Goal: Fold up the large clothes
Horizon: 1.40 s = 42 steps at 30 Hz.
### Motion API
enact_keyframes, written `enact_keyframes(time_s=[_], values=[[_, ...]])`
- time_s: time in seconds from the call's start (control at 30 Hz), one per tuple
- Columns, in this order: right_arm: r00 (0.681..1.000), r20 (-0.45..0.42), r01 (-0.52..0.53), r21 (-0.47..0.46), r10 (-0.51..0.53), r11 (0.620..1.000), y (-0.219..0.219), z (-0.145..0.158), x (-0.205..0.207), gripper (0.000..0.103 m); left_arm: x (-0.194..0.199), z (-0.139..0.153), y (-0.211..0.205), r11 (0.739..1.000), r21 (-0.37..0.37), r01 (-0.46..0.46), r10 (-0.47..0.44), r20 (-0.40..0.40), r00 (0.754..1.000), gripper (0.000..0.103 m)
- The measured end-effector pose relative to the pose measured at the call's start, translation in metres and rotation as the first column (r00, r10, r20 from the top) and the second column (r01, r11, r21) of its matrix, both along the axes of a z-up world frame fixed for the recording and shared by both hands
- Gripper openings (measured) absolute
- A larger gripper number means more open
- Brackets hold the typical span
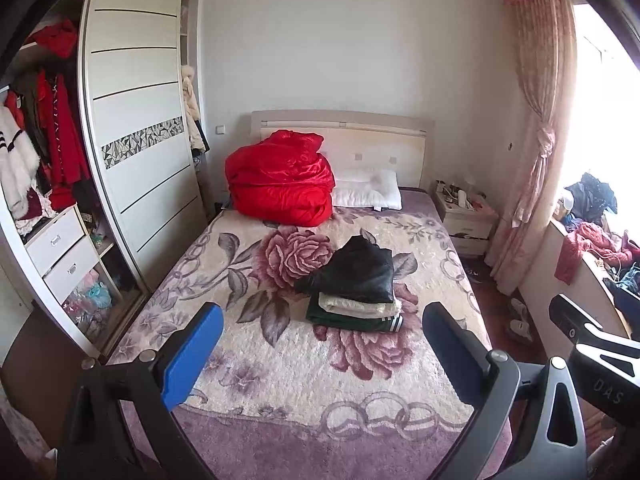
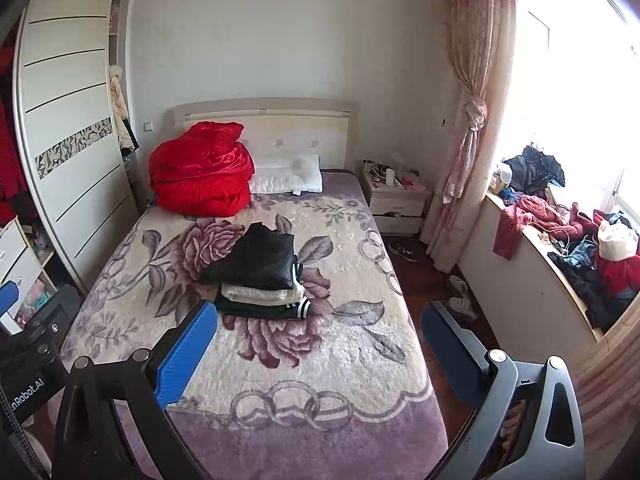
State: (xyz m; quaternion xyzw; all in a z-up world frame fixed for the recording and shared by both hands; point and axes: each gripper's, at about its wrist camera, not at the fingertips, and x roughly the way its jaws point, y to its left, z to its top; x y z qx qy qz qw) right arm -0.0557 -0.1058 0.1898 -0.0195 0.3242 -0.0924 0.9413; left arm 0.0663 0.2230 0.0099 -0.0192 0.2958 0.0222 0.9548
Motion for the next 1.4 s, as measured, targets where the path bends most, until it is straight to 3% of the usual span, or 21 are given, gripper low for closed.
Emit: enact_keyframes(time_s=[1.4], values=[[0.999,0.015,-0.035,-0.002,0.035,0.999,0.003,-0.006,0.015,0.103,0.01,0.008,0.004,1.0,0.02,0.008,-0.008,0.011,1.0,0.102]])
